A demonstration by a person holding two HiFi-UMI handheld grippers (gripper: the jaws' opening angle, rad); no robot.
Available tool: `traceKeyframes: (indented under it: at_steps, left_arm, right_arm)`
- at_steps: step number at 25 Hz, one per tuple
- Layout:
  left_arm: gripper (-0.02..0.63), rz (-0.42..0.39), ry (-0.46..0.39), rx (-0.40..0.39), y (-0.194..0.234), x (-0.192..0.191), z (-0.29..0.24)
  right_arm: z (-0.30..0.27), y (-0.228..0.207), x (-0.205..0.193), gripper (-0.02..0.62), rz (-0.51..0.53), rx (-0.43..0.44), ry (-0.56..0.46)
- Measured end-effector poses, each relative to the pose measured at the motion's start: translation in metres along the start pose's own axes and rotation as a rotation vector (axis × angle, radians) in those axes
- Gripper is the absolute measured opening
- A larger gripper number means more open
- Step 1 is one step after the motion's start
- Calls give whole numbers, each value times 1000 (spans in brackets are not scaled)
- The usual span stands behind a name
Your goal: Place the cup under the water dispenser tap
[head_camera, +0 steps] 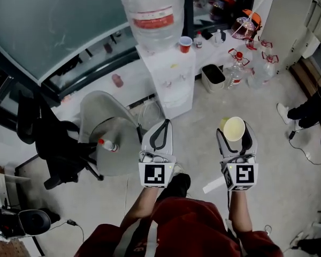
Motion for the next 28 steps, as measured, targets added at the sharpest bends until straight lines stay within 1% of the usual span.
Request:
traceKeyframes:
  at_steps: [3,7,11,16,20,22,28]
  left_arm:
    - [2,-14,15,16,19,-12,-23]
    - [2,12,51,57,46,-35,-47]
    - [2,14,91,89,72,-60,-70]
    - [2,50,115,132,96,-93,-86]
    - [2,42,149,143,107,-123,-95]
    - [2,45,161,157,108,-134,-97]
    - [2,102,212,228,106,-172,-110]
  right_arm:
    - [-39,0,0,357,14,24,15]
    - [-90,5,-3,357,26,69,40]
    - [-142,19,-6,357,21,118,69]
    - [-191,38,-27,357,30,186,116]
    - [-222,51,-43,357,29,223,146]
    - [-231,50,-57,357,31,243,173]
    - [-269,43,-105,357,39,326,247]
Point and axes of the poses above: the fingertips, and each gripper's own axes: z backward along the fingers, y to its left, x out of its top, the point moved 4 cm from there along z, backward along the fingers, and after that the axes turned 10 degrees about -z, right-handed, at the moved point
